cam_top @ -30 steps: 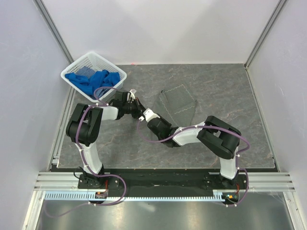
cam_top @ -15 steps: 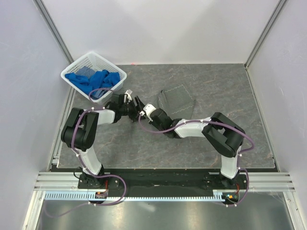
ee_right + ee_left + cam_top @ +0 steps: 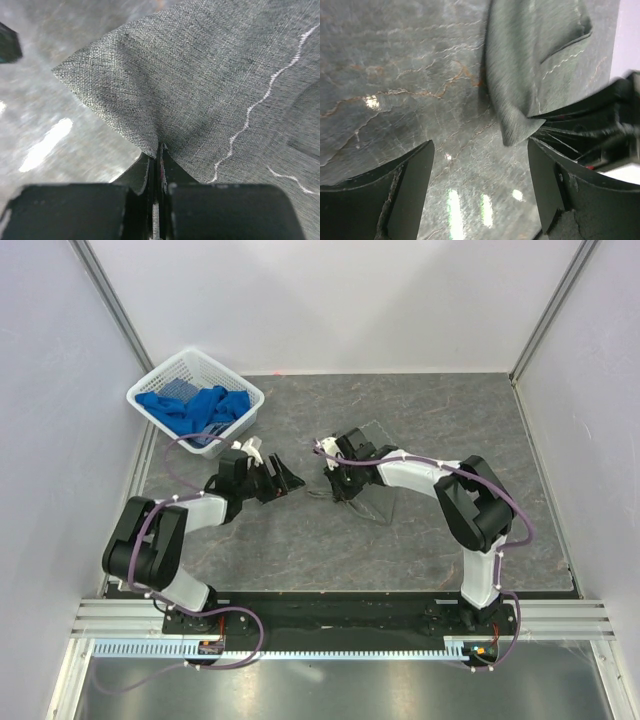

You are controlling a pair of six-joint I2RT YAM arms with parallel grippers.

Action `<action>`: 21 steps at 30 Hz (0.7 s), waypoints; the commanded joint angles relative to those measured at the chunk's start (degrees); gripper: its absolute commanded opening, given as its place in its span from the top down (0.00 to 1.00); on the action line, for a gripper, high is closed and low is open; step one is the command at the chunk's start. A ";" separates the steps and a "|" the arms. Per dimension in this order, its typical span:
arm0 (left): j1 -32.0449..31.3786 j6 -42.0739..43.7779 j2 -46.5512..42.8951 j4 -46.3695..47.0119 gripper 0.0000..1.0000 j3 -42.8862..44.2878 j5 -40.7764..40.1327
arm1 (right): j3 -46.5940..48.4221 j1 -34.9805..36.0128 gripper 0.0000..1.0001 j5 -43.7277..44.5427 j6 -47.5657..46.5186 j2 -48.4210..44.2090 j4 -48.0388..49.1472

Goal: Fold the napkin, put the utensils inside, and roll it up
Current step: Roll the napkin with the utensil

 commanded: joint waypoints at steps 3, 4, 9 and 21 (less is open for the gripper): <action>-0.55 10.68 -6.27 10.14 0.18 -3.74 -0.06 | 7.50 -2.66 1.00 -17.67 4.79 4.34 -12.80; -0.73 11.99 -6.80 11.12 0.18 -4.87 0.12 | 8.12 -3.36 1.00 -20.29 4.70 4.96 -14.46; -3.71 17.01 -9.36 14.99 0.18 -6.73 1.26 | 10.93 -6.35 1.00 -26.63 4.70 10.32 -17.64; -15.58 29.85 -1.98 17.71 0.17 -1.99 -7.25 | 13.49 -9.25 1.00 -34.38 5.49 16.48 -17.91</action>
